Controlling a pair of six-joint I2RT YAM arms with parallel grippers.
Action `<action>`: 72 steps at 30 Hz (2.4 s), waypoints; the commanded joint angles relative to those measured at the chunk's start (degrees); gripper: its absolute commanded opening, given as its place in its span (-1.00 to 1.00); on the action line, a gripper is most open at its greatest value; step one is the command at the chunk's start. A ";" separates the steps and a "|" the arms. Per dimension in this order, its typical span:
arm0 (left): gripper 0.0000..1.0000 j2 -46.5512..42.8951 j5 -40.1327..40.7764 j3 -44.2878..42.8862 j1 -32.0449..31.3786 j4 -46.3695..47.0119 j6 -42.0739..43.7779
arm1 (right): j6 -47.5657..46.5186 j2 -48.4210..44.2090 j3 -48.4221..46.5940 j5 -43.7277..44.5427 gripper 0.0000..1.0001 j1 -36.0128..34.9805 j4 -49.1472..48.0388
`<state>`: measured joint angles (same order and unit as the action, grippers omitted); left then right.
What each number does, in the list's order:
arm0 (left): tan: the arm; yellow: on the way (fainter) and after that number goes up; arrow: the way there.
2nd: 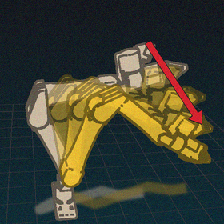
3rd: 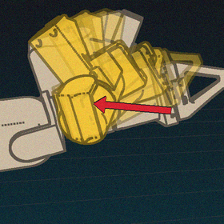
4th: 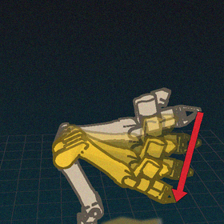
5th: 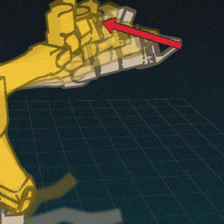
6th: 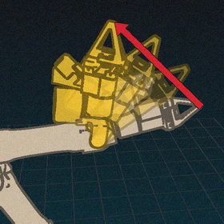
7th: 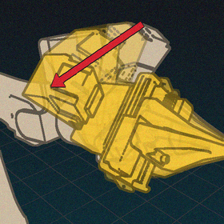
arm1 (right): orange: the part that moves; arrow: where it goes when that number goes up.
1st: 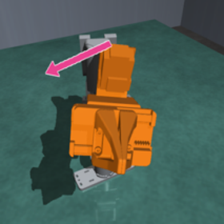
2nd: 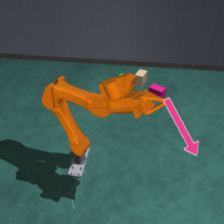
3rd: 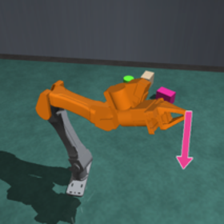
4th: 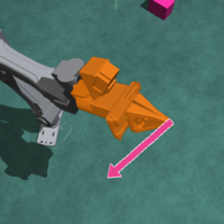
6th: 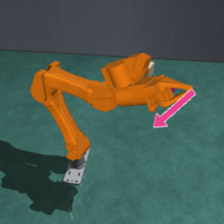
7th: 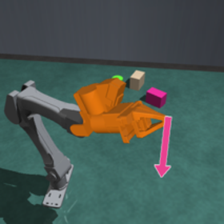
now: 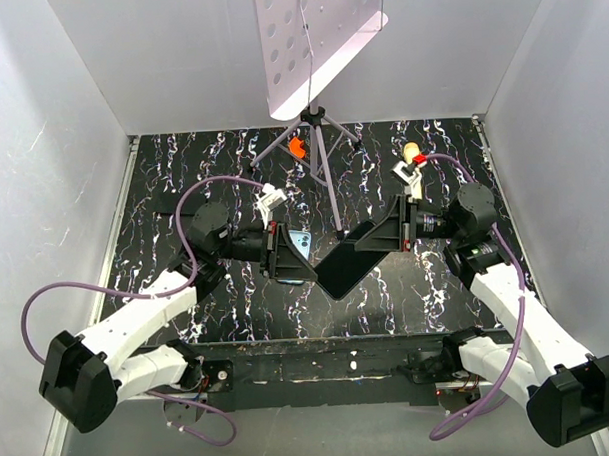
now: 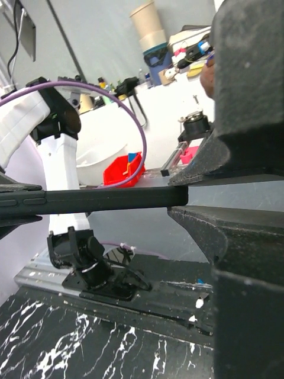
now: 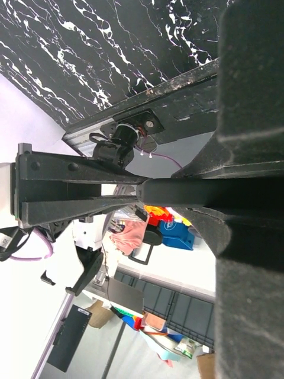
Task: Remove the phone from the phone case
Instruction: Remove the phone case from the phone.
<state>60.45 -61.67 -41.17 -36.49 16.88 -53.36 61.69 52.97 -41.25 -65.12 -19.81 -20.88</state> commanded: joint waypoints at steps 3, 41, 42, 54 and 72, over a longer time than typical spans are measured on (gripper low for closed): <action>-1.00 3.89 -7.58 0.20 -0.07 24.90 -7.53 | 14.73 0.81 -2.17 -1.15 -0.97 -0.23 -21.42; -1.00 24.37 -9.43 -9.46 1.07 44.44 8.65 | 62.41 10.05 -2.34 10.36 -0.97 -5.32 -70.96; -1.00 24.54 -9.26 -9.98 1.24 43.85 8.80 | 62.50 10.13 -1.99 10.45 -0.97 -5.32 -70.87; -1.00 13.40 21.13 -8.59 0.90 1.56 19.47 | 40.39 1.62 -1.02 16.42 -0.97 -6.02 -44.57; -0.74 13.65 22.38 0.56 -6.66 18.62 -2.99 | 17.94 -0.58 -2.95 32.15 -0.97 -12.27 -25.71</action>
<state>70.72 -50.89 -42.98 -41.71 38.11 -57.69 76.47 56.16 -40.34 -37.91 -27.20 -44.62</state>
